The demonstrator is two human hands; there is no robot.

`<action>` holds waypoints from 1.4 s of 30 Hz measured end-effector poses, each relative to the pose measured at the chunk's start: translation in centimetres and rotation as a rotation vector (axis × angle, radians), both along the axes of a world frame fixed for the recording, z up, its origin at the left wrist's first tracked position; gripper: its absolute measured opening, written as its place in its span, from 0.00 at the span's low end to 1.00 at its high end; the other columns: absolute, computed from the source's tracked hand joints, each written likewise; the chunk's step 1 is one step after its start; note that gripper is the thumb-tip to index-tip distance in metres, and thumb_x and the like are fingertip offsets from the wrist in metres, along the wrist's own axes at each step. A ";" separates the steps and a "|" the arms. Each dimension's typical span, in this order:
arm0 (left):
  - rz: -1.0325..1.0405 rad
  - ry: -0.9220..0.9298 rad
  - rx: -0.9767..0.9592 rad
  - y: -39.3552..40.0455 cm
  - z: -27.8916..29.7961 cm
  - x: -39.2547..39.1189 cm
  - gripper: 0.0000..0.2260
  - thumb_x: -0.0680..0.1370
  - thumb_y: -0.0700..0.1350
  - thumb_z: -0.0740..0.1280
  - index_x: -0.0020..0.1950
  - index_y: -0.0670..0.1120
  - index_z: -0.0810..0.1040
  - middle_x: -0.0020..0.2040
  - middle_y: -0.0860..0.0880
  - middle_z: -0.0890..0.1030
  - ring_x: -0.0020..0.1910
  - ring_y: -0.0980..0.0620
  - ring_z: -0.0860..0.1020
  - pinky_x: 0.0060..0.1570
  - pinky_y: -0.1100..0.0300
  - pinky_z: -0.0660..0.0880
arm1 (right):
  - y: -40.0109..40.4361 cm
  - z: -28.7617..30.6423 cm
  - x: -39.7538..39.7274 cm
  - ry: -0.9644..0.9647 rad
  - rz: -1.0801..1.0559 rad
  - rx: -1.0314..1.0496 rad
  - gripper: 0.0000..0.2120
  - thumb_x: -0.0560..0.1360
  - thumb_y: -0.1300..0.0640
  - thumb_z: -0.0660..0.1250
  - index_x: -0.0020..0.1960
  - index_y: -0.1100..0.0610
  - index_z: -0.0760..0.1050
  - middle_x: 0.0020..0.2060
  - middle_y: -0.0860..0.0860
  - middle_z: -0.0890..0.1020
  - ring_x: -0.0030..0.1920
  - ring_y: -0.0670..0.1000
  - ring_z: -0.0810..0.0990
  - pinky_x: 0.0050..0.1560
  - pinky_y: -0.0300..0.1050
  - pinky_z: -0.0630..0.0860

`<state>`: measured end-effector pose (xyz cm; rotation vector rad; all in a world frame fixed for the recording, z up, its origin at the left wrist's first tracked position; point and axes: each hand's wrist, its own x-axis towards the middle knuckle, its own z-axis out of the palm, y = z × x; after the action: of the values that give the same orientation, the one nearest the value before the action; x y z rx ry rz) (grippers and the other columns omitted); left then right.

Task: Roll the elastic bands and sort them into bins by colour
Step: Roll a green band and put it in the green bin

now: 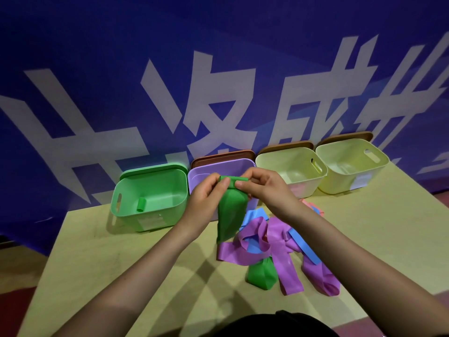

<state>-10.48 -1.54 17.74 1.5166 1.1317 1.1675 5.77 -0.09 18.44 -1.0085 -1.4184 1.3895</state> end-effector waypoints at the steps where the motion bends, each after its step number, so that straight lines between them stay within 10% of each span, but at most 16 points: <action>1: 0.004 0.004 0.014 0.0 -0.1 0.0 0.19 0.76 0.51 0.61 0.44 0.33 0.70 0.36 0.43 0.70 0.36 0.52 0.69 0.37 0.57 0.66 | -0.1 0.0 0.0 0.006 0.013 -0.006 0.07 0.75 0.68 0.67 0.39 0.62 0.74 0.27 0.47 0.78 0.29 0.43 0.75 0.33 0.33 0.72; 8: 0.001 0.023 0.151 0.5 0.0 -0.2 0.16 0.78 0.47 0.62 0.38 0.35 0.69 0.31 0.47 0.69 0.32 0.56 0.67 0.32 0.62 0.65 | -0.5 -0.3 -0.4 0.119 0.022 -0.036 0.04 0.73 0.64 0.67 0.40 0.60 0.75 0.27 0.47 0.78 0.30 0.44 0.75 0.36 0.35 0.73; 17: -0.045 -0.251 -0.452 0.9 -0.7 -0.3 0.21 0.72 0.64 0.63 0.53 0.52 0.83 0.51 0.45 0.84 0.54 0.46 0.81 0.53 0.50 0.76 | 0.4 0.1 -0.4 -0.123 -0.103 0.233 0.07 0.73 0.66 0.70 0.46 0.55 0.79 0.38 0.49 0.82 0.41 0.49 0.81 0.44 0.40 0.79; 24: -0.045 -0.368 -0.387 0.9 -0.3 -0.5 0.13 0.73 0.54 0.67 0.48 0.46 0.81 0.41 0.47 0.82 0.41 0.51 0.80 0.41 0.58 0.75 | 0.0 0.0 -0.7 -0.234 -0.144 0.403 0.13 0.71 0.62 0.71 0.47 0.44 0.79 0.41 0.39 0.84 0.43 0.45 0.82 0.48 0.38 0.77; 30: 0.015 -0.247 -0.292 0.8 -0.2 -0.7 0.06 0.80 0.46 0.63 0.48 0.47 0.79 0.40 0.49 0.81 0.41 0.52 0.78 0.40 0.61 0.74 | -0.3 0.0 -0.2 -0.153 -0.050 0.323 0.12 0.76 0.60 0.63 0.58 0.54 0.78 0.50 0.53 0.82 0.52 0.49 0.81 0.53 0.38 0.75; 36: -0.022 -0.044 -0.111 0.6 0.0 -0.4 0.08 0.80 0.44 0.62 0.53 0.40 0.76 0.49 0.36 0.78 0.45 0.49 0.76 0.49 0.49 0.74 | -0.2 -0.1 -0.4 -0.146 -0.064 0.165 0.02 0.76 0.61 0.67 0.46 0.59 0.79 0.34 0.46 0.80 0.37 0.43 0.78 0.41 0.36 0.74; 42: 0.014 -0.117 -0.137 0.1 -0.1 0.4 0.05 0.80 0.40 0.63 0.50 0.40 0.77 0.41 0.47 0.80 0.41 0.55 0.79 0.43 0.60 0.75 | -0.6 0.0 -0.5 -0.039 -0.101 0.111 0.08 0.75 0.68 0.66 0.39 0.60 0.74 0.24 0.43 0.77 0.28 0.38 0.75 0.33 0.29 0.70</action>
<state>-10.13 -1.48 17.68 1.3219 1.1217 1.1492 5.24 -0.66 18.40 -1.0257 -1.4361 1.2113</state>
